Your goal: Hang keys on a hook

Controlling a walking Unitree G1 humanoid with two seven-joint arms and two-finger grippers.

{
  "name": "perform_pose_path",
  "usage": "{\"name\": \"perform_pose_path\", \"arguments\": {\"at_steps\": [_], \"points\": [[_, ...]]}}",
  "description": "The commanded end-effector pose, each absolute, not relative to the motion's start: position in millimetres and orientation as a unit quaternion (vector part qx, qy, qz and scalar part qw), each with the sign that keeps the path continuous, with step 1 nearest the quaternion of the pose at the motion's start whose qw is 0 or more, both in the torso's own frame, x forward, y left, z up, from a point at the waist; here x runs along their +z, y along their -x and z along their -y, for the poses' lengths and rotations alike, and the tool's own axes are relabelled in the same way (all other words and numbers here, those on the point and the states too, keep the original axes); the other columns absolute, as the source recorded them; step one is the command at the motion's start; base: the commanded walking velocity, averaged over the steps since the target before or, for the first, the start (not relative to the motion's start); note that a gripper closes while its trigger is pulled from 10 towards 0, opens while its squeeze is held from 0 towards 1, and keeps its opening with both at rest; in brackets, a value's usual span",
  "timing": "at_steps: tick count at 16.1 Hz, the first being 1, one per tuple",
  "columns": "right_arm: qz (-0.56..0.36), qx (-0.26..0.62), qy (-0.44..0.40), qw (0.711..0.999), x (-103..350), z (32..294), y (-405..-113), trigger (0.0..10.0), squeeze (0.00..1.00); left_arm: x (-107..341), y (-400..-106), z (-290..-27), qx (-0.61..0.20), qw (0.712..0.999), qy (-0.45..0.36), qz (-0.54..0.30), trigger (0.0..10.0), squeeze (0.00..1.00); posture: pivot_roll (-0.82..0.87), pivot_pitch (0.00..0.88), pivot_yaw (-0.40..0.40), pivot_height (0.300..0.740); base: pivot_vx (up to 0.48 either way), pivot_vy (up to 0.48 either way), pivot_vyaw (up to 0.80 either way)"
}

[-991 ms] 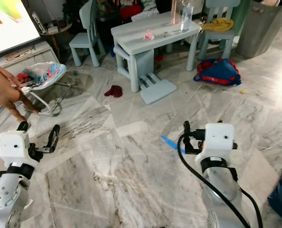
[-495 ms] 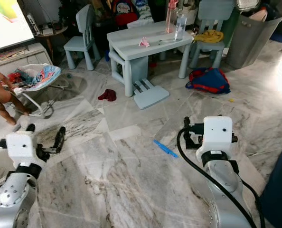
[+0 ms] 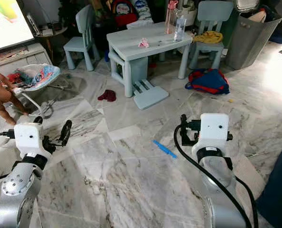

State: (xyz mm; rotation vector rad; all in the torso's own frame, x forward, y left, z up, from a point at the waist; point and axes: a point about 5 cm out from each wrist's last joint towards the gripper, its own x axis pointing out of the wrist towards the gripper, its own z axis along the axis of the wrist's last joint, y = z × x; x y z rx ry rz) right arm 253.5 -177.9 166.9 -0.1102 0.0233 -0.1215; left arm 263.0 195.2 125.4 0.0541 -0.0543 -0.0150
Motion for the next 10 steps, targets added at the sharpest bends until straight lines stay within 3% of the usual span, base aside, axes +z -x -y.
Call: {"name": "perform_pose_path", "arguments": {"at_steps": [1,10], "points": [[-0.019,-0.072,0.052,0.996,164.1,180.9,-252.6,10.0,0.00,126.3,-264.4,-193.7,-0.011,0.999,-0.029,0.027,10.0,0.00,-0.10,0.071,0.033,0.740,0.000,0.000,0.00],[-0.020,-0.058,0.051,0.997,161.4,181.6,-247.7,10.0,0.00,127.5,-263.7,-190.9,-0.017,0.999,-0.041,0.030,10.0,0.00,-0.09,0.074,0.050,0.740,0.000,0.000,0.00]]}}
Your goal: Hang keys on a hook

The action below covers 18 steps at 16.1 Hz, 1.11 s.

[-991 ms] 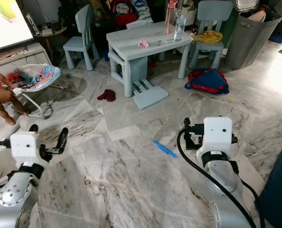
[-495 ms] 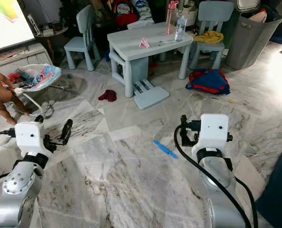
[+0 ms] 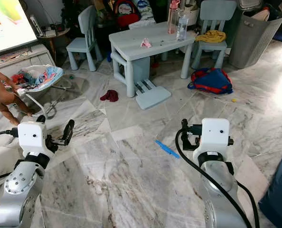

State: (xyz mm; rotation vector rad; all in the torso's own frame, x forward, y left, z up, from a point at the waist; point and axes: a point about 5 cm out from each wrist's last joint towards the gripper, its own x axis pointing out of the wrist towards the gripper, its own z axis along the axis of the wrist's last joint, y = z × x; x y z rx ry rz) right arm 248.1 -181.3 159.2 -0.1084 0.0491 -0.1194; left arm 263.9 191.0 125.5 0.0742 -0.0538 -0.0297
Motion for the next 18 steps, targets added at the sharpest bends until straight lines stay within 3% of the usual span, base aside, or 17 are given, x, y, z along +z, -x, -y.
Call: {"name": "perform_pose_path", "arguments": {"at_steps": [1,18], "points": [[-0.020,-0.058,0.051,0.997,161.4,181.6,-247.7,10.0,0.00,127.5,-263.7,-190.9,-0.017,0.999,-0.041,0.030,10.0,0.00,-0.09,0.074,0.050,0.740,0.000,0.000,0.00],[-0.020,-0.058,0.051,0.997,161.4,181.6,-247.7,10.0,0.00,127.5,-263.7,-190.9,-0.017,0.999,-0.041,0.030,10.0,0.00,-0.09,0.074,0.050,0.740,0.000,0.000,0.00]]}}
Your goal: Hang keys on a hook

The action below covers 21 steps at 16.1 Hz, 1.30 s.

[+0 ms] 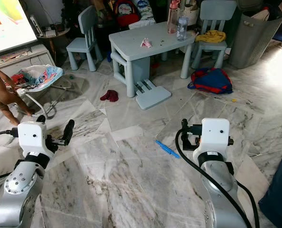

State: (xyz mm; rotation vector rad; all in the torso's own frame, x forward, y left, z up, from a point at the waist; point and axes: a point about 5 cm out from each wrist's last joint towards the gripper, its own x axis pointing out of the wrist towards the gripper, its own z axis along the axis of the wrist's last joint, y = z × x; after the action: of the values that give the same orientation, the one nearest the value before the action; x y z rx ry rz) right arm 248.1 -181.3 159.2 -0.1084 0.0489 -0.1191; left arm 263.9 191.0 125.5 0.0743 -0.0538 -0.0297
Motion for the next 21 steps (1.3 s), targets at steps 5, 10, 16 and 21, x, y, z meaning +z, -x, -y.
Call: {"name": "perform_pose_path", "arguments": {"at_steps": [5,10,16,21], "points": [[-0.020,-0.058,0.051,0.997,161,182,-248,10.0,0.00,127,-264,-191,-0.017,0.999,-0.041,0.030,10.0,0.00,-0.09,0.074,0.050,0.740,0.000,0.000,0.00],[-0.051,-0.055,0.037,0.996,157,180,-263,10.0,0.00,121,-265,-187,0.013,1.000,-0.013,-0.003,10.0,0.00,-0.09,0.073,0.058,0.740,0.000,0.000,0.00],[-0.045,-0.040,0.043,0.997,160,179,-265,10.0,0.00,120,-265,-188,0.016,1.000,-0.025,-0.010,10.0,0.00,-0.09,0.076,0.056,0.740,0.000,0.000,0.38],[-0.053,-0.048,0.035,0.997,160,181,-271,10.0,0.00,120,-268,-180,0.004,1.000,-0.016,-0.011,10.0,0.00,-0.09,0.078,0.047,0.740,0.000,0.000,0.80]]}}
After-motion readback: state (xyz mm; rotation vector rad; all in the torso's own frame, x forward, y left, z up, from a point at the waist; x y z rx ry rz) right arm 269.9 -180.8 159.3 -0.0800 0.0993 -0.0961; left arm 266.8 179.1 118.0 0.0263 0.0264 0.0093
